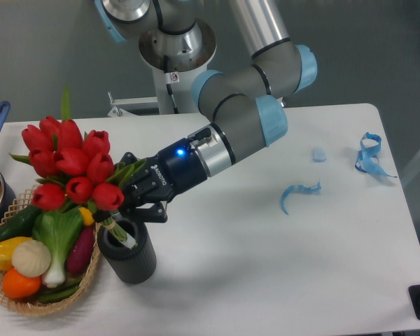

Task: Insert the flowers into the vase
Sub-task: 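Position the tulip stems above the vase opening and lower them in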

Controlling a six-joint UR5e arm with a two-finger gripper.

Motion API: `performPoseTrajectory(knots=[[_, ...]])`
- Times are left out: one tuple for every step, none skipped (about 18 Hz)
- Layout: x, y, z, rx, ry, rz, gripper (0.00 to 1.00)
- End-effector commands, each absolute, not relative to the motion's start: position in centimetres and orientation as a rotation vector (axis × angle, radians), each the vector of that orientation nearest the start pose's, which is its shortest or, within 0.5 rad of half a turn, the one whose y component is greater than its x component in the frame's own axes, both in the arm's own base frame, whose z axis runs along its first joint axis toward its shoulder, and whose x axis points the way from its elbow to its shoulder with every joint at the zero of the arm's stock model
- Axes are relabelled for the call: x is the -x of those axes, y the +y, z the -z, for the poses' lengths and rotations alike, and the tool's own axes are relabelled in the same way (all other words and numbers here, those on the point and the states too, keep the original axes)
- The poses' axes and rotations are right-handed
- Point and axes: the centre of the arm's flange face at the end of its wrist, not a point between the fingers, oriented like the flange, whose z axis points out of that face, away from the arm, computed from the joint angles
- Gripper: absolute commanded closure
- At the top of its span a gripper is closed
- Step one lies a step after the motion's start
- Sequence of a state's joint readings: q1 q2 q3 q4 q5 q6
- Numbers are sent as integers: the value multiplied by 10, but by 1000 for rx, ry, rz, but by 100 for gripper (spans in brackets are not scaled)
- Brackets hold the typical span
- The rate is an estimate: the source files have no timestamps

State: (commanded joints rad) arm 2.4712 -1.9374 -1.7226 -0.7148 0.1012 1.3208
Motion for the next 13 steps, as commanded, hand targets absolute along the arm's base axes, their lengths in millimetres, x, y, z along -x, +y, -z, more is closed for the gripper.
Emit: performPoseTrajectory(knots=[[317, 548, -387, 1574, 594, 418, 87], [315, 546, -385, 1577, 591, 421, 86], [312, 544, -387, 1575, 592, 421, 86], [308, 543, -388, 1569, 593, 427, 86], [307, 543, -390, 1568, 595, 424, 85], [308, 542, -392, 1565, 596, 421, 85], [306, 542, -394, 1562, 599, 421, 85], [307, 541, -395, 1563, 598, 419, 85], [306, 541, -397, 1560, 599, 417, 85], [305, 541, -399, 1556, 603, 417, 85], [305, 541, -401, 1546, 604, 419, 84], [304, 540, -402, 1539, 603, 422, 84], [304, 540, -402, 1538, 603, 422, 84]])
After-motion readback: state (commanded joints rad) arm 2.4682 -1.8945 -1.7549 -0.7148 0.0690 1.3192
